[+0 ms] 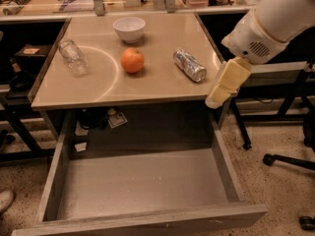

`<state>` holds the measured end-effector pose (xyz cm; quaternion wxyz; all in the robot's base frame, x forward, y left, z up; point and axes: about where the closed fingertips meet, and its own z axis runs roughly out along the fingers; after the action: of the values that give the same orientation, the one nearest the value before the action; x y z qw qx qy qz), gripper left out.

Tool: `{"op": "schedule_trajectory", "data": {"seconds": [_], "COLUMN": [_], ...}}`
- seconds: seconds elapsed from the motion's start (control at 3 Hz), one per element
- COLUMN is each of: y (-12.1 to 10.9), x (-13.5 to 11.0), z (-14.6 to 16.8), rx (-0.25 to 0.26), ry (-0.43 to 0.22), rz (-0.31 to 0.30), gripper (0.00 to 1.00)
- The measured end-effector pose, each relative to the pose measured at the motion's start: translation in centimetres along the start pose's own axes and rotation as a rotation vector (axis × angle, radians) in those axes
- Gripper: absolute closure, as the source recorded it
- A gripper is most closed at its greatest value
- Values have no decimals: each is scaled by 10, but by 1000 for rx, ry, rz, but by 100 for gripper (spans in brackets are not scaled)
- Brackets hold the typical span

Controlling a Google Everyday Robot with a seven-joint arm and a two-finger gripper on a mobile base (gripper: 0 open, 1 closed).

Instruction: Place orange into top drawer

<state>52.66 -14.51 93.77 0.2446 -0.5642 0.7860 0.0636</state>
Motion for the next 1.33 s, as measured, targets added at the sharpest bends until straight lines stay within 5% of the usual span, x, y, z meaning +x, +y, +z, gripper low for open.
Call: {"op": "schedule_trajectory", "data": {"seconds": [0.67, 1.33], "y": [-3, -33], "x": [0, -44], "z": [10, 68], "rx": [1, 1], "ry": [-36, -199], "rz": [18, 32], "gripper": [0, 0]}}
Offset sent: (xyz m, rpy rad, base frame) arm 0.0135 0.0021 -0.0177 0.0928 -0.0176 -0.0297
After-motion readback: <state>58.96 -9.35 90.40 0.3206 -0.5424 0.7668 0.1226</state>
